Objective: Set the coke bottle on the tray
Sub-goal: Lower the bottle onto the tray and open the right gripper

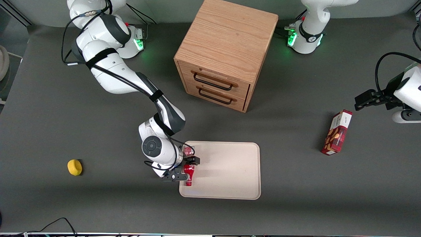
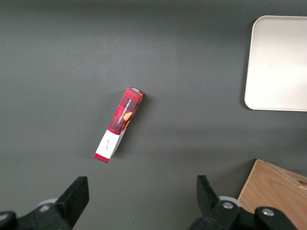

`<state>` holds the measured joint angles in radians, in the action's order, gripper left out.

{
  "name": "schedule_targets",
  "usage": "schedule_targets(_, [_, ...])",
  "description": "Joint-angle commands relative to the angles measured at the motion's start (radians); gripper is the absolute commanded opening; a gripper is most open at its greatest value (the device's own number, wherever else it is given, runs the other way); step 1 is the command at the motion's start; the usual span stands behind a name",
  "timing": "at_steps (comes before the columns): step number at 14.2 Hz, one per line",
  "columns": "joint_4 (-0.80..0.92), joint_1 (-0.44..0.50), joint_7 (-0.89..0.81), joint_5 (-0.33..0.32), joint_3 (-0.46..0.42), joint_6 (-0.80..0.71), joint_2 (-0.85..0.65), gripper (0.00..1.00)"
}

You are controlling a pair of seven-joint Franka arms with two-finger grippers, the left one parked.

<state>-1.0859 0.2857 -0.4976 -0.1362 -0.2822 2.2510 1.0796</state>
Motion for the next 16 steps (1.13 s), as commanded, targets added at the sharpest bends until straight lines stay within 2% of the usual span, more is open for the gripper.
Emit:
schedule_targets(1, [0.029,0.010,0.004,-0.022,0.005,0.004,0.016,1.00])
schedule_targets(16, [0.029,0.007,0.004,-0.020,0.005,0.002,-0.035,1.00])
